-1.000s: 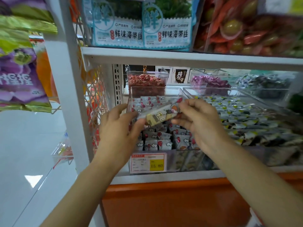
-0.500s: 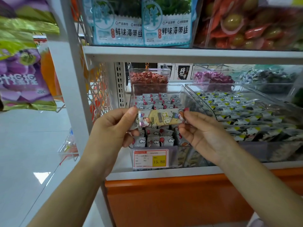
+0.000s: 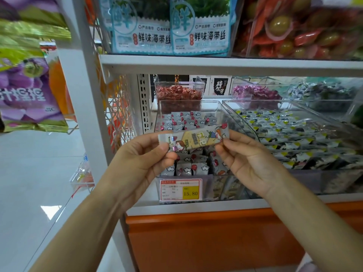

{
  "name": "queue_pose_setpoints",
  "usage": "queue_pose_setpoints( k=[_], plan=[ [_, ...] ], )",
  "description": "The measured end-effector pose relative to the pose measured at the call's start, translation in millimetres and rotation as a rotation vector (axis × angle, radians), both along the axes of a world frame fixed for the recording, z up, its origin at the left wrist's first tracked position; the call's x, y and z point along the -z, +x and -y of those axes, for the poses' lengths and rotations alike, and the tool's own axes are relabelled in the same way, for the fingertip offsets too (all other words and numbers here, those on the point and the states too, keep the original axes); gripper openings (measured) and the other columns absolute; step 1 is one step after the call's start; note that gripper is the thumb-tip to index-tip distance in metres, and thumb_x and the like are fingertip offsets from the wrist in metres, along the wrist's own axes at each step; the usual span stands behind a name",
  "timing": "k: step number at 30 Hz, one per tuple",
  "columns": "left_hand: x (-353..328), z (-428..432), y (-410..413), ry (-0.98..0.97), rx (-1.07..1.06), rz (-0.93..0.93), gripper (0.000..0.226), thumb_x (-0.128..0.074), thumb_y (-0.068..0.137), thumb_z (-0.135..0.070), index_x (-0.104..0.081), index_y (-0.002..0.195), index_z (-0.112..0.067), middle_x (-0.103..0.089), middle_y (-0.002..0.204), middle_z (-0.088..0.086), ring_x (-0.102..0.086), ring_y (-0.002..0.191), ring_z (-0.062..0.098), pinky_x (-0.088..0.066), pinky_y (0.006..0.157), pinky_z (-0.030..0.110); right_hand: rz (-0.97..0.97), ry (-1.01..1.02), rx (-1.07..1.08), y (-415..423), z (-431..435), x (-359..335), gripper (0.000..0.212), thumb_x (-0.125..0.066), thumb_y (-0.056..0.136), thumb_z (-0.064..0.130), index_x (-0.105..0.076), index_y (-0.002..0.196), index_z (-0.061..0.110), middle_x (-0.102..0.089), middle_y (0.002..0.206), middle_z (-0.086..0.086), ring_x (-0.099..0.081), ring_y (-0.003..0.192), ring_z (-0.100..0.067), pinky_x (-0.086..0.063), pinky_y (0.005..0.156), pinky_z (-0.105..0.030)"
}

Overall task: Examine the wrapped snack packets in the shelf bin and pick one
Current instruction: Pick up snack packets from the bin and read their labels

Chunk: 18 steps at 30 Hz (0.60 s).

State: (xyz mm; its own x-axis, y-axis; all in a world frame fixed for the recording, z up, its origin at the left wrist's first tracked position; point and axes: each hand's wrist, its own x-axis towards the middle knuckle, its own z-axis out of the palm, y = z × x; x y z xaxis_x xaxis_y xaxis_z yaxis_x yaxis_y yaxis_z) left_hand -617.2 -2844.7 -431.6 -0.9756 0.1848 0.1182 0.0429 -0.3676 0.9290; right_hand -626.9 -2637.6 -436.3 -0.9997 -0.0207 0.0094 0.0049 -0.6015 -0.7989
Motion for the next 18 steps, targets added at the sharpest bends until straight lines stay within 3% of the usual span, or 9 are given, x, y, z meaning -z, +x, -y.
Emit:
queue_pose_setpoints(
  k=[2, 4, 7, 9, 12, 14, 18],
  plan=[
    [-1.7, 0.0, 1.1, -0.003, 0.012, -0.011, 0.024, -0.058, 0.067, -0.002, -0.072, 0.085, -0.008, -0.063, 0.073, 0.01, -0.067, 0.059, 0.011, -0.053, 0.055, 0.013, 0.001, 0.008, 0.035, -0.2, -0.7, -0.2, 0.021, -0.058, 0.065, -0.005, -0.071, 0.08, 0.002, -0.072, 0.075, -0.011, -0.07, 0.065, -0.015, -0.055, 0.056, -0.02],
    [-3.4, -0.5, 2.7, -0.03, 0.012, -0.031, 0.035, -0.057, 0.068, 0.001, -0.069, 0.099, -0.008, -0.055, 0.08, 0.015, -0.069, 0.062, 0.015, -0.054, 0.057, 0.015, -0.017, 0.029, 0.083, -0.5, -1.2, -0.3, 0.021, -0.06, 0.068, -0.002, -0.065, 0.088, 0.002, -0.071, 0.074, -0.01, -0.069, 0.066, -0.016, -0.055, 0.056, -0.022],
    [-4.4, -2.0, 4.9, -0.075, 0.023, -0.059, 0.038, -0.053, 0.078, 0.01, -0.068, 0.104, -0.013, -0.059, 0.069, 0.008, -0.07, 0.066, 0.02, -0.055, 0.059, 0.018, -0.078, 0.097, 0.12, 2.0, -0.9, -0.9, 0.016, -0.067, 0.067, 0.016, -0.066, 0.08, 0.007, -0.07, 0.075, -0.007, -0.068, 0.068, -0.016, -0.056, 0.059, -0.024],
    [-4.5, -2.3, 4.9, -0.084, 0.03, -0.041, 0.04, -0.05, 0.081, 0.014, -0.07, 0.101, -0.015, -0.067, 0.074, 0.011, -0.07, 0.068, 0.021, -0.056, 0.059, 0.019, -0.122, 0.165, 0.142, 4.0, -0.4, -1.5, 0.011, -0.068, 0.065, 0.019, -0.068, 0.071, 0.01, -0.068, 0.075, -0.006, -0.067, 0.07, -0.016, -0.055, 0.059, -0.023],
    [-6.2, -2.4, 5.2, -0.108, 0.044, -0.048, 0.033, -0.063, 0.075, -0.007, -0.069, 0.106, -0.016, -0.071, 0.093, 0.015, -0.07, 0.073, 0.019, -0.056, 0.062, 0.021, -0.169, 0.235, 0.151, 5.2, -0.1, -2.1, 0.004, -0.067, 0.064, 0.015, -0.071, 0.063, 0.014, -0.066, 0.079, -0.01, -0.065, 0.074, -0.018, -0.056, 0.062, -0.024],
    [-5.3, -2.1, 4.6, -0.212, -0.02, -0.097, 0.044, -0.066, 0.067, -0.025, -0.066, 0.111, -0.018, -0.072, 0.093, 0.011, -0.07, 0.077, 0.018, -0.056, 0.065, 0.022, -0.199, 0.292, 0.13, 5.5, 0.3, -1.4, 0.006, -0.067, 0.066, 0.012, -0.071, 0.064, 0.014, -0.068, 0.083, -0.013, -0.067, 0.078, -0.021, -0.057, 0.065, -0.025],
    [-4.4, -1.6, 2.4, -0.325, -0.132, -0.149, 0.039, -0.064, 0.075, -0.022, -0.063, 0.113, -0.018, -0.073, 0.093, 0.006, -0.07, 0.085, 0.018, -0.057, 0.07, 0.023, -0.23, 0.416, 0.12, 6.7, 1.9, 2.5, 0.011, -0.062, 0.08, 0.001, -0.068, 0.087, 0.007, -0.07, 0.089, -0.013, -0.069, 0.082, -0.022, -0.056, 0.066, -0.025]
  ],
)
